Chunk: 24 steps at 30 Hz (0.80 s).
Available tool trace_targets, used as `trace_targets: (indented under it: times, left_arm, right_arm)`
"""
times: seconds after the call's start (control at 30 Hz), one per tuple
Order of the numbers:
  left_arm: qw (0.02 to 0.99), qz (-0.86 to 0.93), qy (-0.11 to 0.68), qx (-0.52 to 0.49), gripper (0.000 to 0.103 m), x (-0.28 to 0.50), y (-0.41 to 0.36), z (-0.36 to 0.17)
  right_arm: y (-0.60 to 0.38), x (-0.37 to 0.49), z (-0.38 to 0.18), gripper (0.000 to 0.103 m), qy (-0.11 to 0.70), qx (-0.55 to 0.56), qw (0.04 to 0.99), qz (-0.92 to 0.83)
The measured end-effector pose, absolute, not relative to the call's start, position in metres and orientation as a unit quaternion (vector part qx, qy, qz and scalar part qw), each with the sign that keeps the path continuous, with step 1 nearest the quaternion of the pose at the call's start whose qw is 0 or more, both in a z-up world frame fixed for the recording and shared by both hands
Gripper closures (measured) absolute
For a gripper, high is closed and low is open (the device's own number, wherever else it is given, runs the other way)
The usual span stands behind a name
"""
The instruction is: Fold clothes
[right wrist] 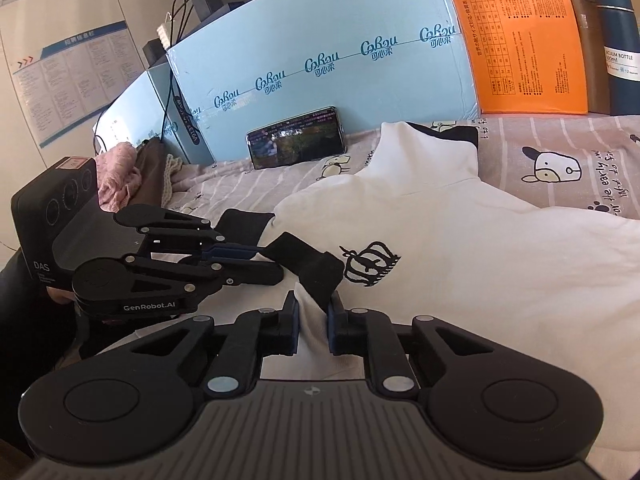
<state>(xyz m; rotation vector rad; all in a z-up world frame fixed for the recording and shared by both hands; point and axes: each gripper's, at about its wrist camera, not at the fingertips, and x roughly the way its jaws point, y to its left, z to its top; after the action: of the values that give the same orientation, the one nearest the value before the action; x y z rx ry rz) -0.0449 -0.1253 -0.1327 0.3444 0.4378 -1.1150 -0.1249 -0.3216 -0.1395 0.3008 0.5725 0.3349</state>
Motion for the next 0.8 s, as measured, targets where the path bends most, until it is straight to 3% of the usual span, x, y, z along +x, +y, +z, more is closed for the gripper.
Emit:
trace_targets:
  times: [0.43,0.8]
  left_arm:
    - [0.754,-0.647,0.105,-0.038,0.098,-0.113,-0.034,-0.092]
    - [0.674,-0.721,0.152,-0.061,0.098,-0.17,-0.01,-0.11]
  right_arm:
    - [-0.314,-0.224,-0.108,0.092,0.147,0.213,0.923,0.284]
    - [-0.288,-0.291,-0.116,0.092,0.188,0.2,0.906,0.323]
